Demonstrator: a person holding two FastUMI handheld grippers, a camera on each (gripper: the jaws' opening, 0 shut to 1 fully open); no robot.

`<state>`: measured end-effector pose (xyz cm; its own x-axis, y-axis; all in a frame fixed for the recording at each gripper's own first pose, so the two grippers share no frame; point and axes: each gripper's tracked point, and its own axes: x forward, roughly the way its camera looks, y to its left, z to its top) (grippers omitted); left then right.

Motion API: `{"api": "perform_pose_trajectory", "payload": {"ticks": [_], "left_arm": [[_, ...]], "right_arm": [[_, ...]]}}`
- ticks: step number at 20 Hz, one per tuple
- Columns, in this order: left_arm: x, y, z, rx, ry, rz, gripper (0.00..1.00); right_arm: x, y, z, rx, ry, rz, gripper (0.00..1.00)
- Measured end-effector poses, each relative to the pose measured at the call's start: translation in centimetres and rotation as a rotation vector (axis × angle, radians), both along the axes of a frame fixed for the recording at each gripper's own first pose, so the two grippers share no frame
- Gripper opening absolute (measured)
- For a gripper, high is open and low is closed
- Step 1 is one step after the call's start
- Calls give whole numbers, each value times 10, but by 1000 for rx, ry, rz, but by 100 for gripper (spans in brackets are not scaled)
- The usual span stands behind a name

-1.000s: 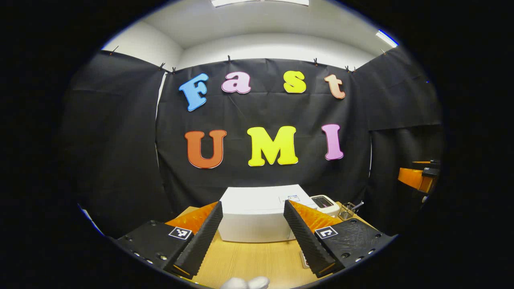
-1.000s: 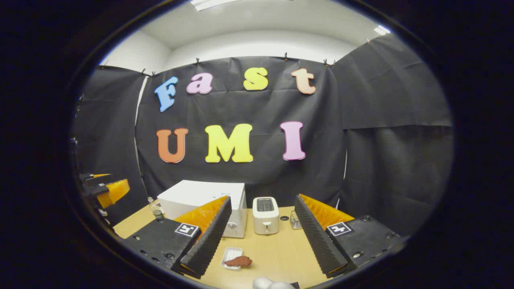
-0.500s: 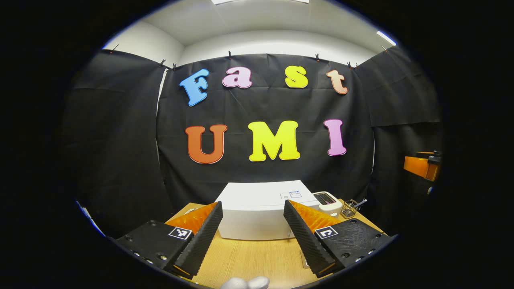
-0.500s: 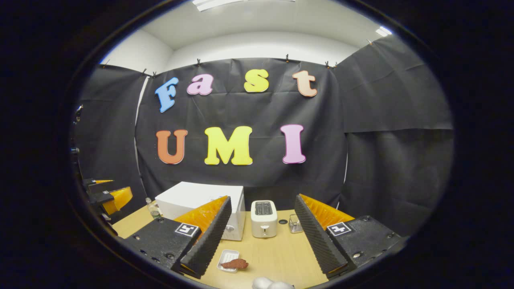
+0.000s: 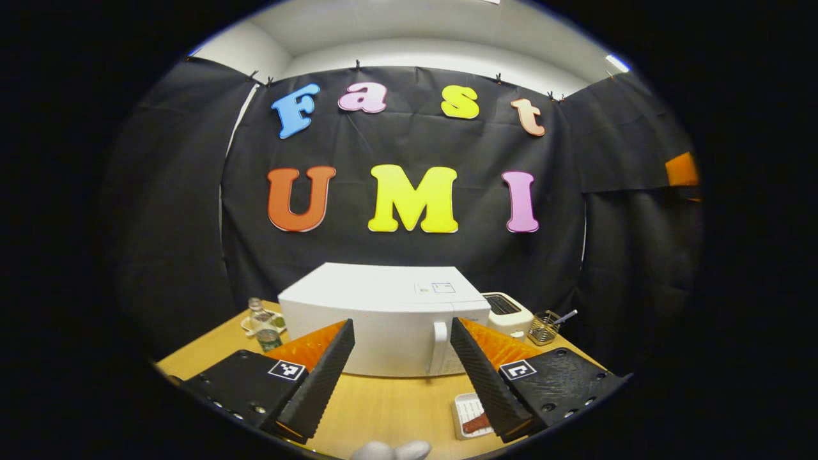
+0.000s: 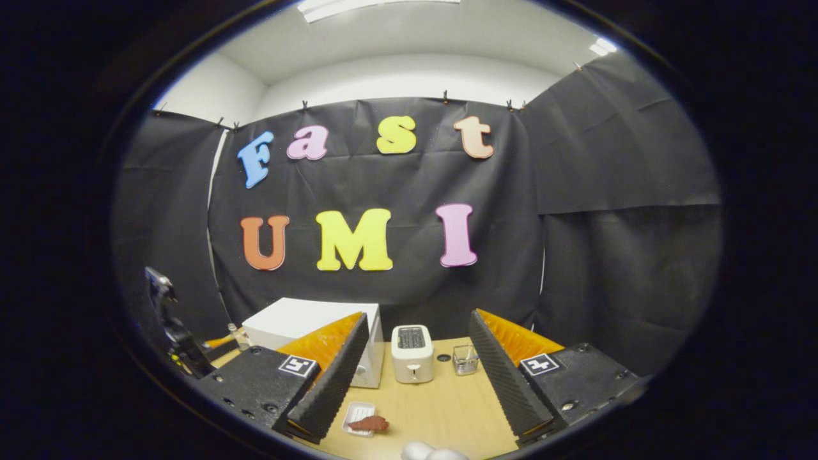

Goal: Open the microwave oven with the left hand, put the food in, and close the microwave oven.

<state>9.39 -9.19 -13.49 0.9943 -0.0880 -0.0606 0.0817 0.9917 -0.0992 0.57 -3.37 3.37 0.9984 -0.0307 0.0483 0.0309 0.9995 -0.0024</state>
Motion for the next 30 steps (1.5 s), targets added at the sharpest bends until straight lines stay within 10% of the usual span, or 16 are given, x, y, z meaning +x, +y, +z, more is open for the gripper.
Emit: {"api": "perform_pose_trajectory", "payload": {"ticks": [14,18,19,20,24,30], "left_arm": [[143,-60,-133,62,158,-9,94],[151,-59,-135,68,140,-22,75],[153,-58,-135,72,134,-21,51],[154,-58,-135,75,133,-25,54],[156,-62,-135,110,132,-11,14],[151,-61,-141,104,155,-39,15]], "right_arm": [[6,-43,-22,-75,106,-143,91],[10,-48,-29,-62,128,-145,100],[10,-48,-27,-57,124,-150,100],[11,-49,-29,-60,127,-154,100],[9,-49,-31,-77,136,-161,100],[8,-46,-29,-87,129,-153,100]]}}
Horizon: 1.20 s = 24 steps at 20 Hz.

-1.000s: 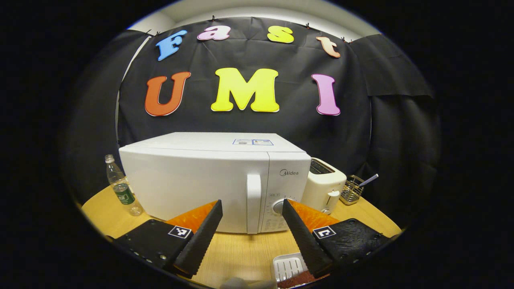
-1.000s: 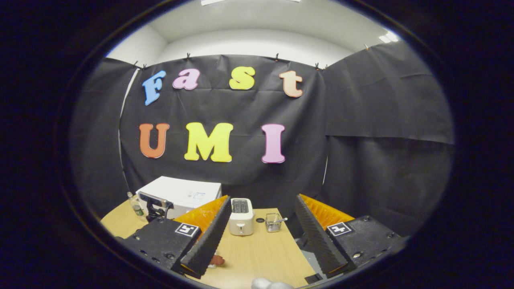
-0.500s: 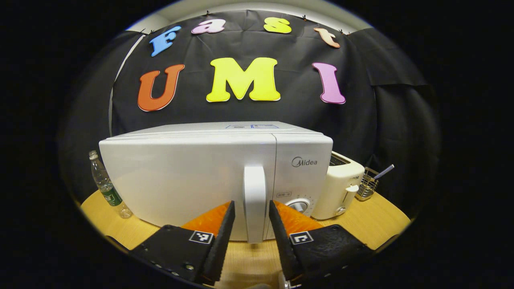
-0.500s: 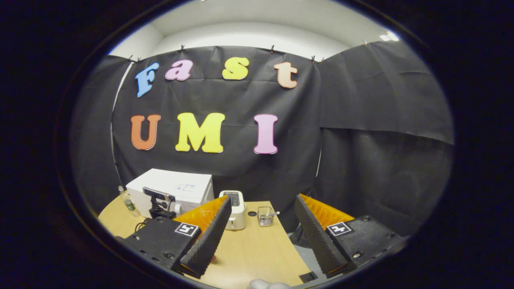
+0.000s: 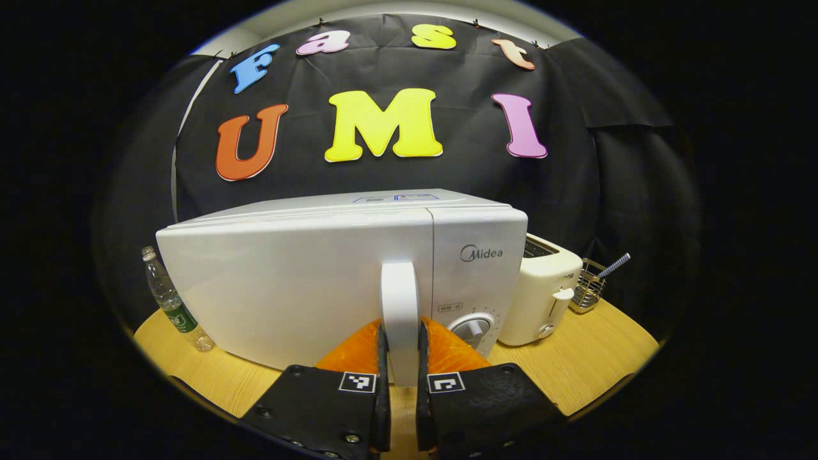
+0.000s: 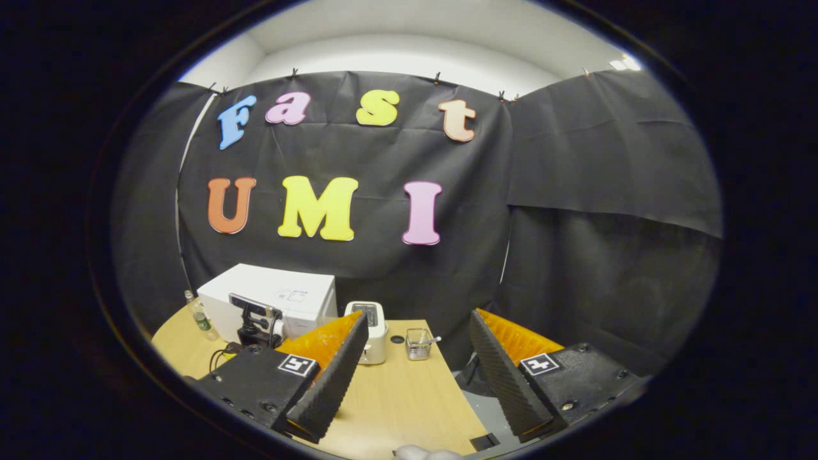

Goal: Open the microwave oven with the left hand, put the food in, and close the microwave oven.

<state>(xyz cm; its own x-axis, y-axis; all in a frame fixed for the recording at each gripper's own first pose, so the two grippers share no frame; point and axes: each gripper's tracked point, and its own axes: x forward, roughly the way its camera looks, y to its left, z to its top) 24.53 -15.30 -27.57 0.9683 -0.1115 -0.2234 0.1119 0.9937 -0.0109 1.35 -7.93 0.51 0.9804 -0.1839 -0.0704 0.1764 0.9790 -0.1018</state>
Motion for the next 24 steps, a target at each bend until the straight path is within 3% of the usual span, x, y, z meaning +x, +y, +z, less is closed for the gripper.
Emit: {"api": "perform_pose_trajectory", "payload": {"ticks": [5,8,15,17,18,19,24], "left_arm": [[-6,1,-1,-8,25,-25,14],[-43,9,0,7,-14,-50,14],[-136,61,-10,20,40,-28,13],[-156,81,-13,22,57,-2,13],[-164,90,-14,17,68,19,13],[-173,100,-15,20,77,41,13],[-213,162,-22,55,127,181,15]], "right_arm": [[4,9,1,5,5,30,100],[6,15,1,-6,-1,50,100],[8,67,-4,-14,-14,180,100],[5,85,-7,-7,-9,218,100],[2,91,-7,-2,-15,234,92],[-1,99,-6,5,-15,251,100],[-24,124,-20,13,3,307,100]]}}
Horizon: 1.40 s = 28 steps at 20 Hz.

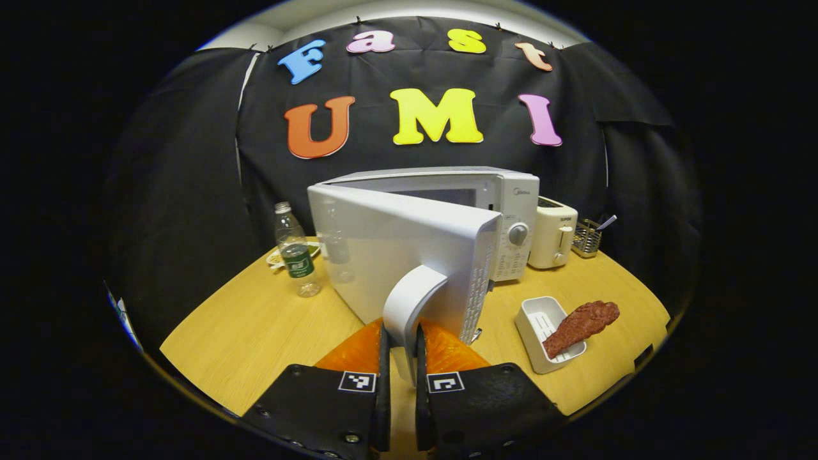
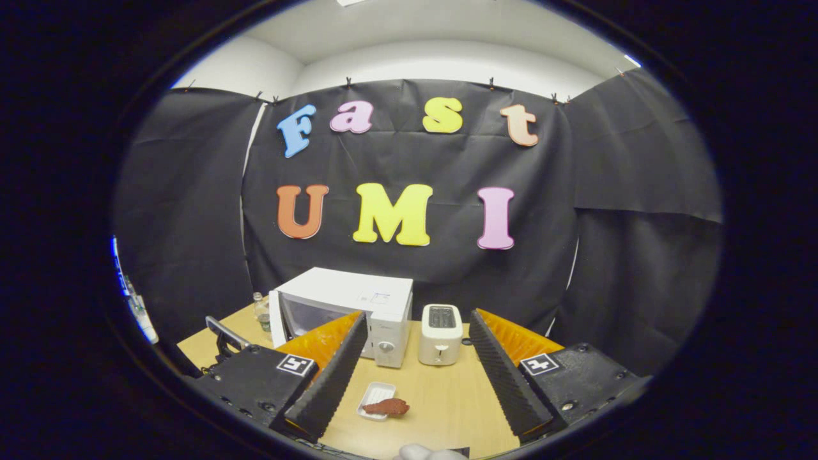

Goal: Open the microwave oven with the left hand, put the food in, and close the microwave oven.

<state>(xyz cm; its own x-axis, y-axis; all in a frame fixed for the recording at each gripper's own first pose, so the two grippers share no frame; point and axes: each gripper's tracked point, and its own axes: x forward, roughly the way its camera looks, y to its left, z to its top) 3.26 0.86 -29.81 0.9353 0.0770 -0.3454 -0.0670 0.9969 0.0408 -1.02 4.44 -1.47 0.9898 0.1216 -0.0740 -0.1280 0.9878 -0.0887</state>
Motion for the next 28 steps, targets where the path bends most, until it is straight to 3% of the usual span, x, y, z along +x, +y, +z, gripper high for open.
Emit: {"api": "perform_pose_trajectory", "payload": {"ticks": [6,7,9,10,11,12,13,14,19,22,28], "left_arm": [[-24,51,-5,-55,22,85,16],[-25,57,-4,-69,19,90,22],[-28,63,-4,-88,22,93,51],[-30,66,-2,-75,21,91,70],[-31,70,-3,-60,21,85,80],[-33,73,-1,-46,14,85,82],[-35,74,0,-41,8,77,77],[-40,78,3,-24,-3,80,89],[-57,112,13,35,-21,89,94],[-70,148,10,15,0,161,94],[-94,211,21,78,-3,271,95]], "right_arm": [[-21,12,-3,10,0,17,100],[-23,13,-3,10,-3,16,100],[-28,16,-4,11,-4,17,100],[-29,16,-5,11,-4,16,100],[-31,18,-6,9,-3,15,100],[-33,19,-6,8,-3,17,100],[-34,20,-7,8,-1,16,100],[-36,21,-11,9,2,18,100],[-37,28,-25,27,24,24,100],[-36,34,-34,45,40,34,100],[-25,31,-64,66,84,27,100]]}}
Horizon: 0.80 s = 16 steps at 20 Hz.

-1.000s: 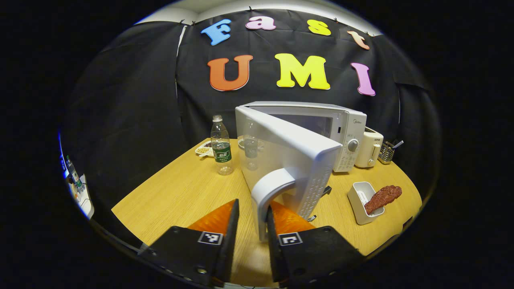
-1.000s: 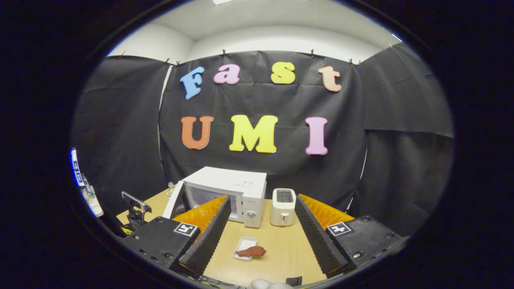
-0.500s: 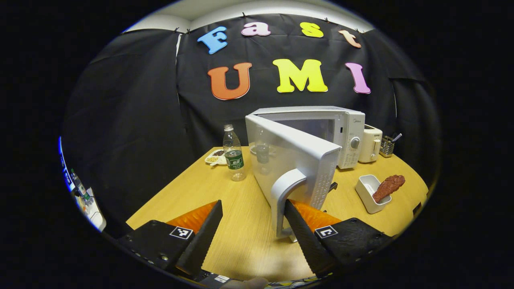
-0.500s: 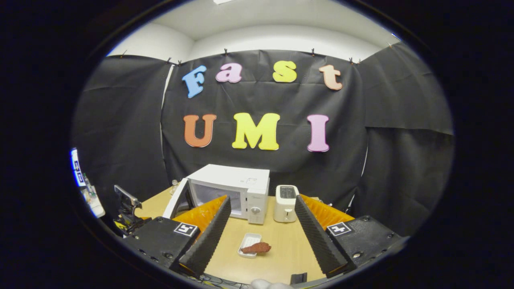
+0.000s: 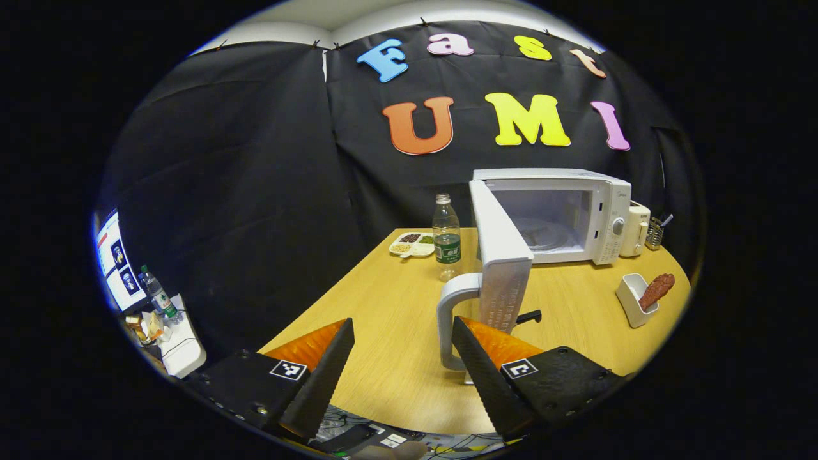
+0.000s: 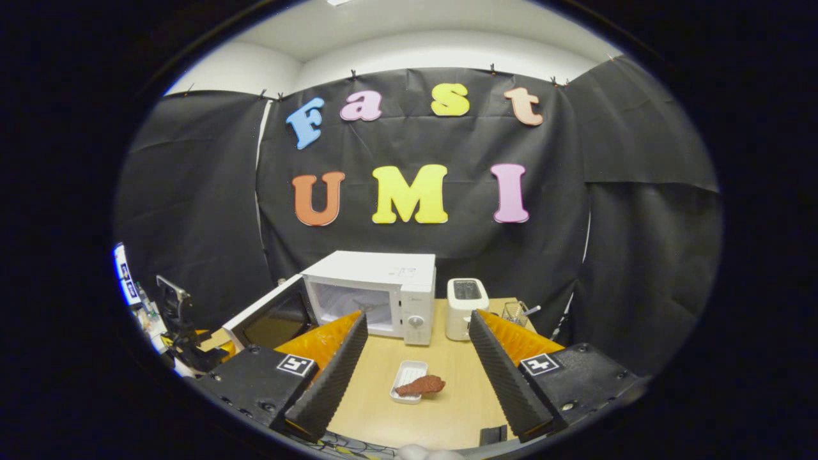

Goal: Open the microwave oven with the left hand, put the food in, and close the microwave oven.

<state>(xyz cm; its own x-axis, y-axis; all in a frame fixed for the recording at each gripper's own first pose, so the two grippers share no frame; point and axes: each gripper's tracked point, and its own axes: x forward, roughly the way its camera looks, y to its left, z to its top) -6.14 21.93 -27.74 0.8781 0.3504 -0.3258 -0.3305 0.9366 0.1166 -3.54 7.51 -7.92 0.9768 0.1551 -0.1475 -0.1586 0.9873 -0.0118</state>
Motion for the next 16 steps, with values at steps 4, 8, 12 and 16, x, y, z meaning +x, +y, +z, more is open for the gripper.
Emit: {"api": "perform_pose_trajectory", "payload": {"ticks": [4,8,12,16], "left_arm": [[-22,19,12,-1,-11,51,95],[-44,-7,37,-64,-41,44,94],[-38,-53,70,-92,-85,-9,94],[-19,-99,81,-84,-80,-41,95]], "right_arm": [[21,-11,-39,13,48,12,100],[52,-33,-103,11,134,27,100],[83,-39,-185,77,295,84,100],[113,-43,-249,211,463,149,94]]}}
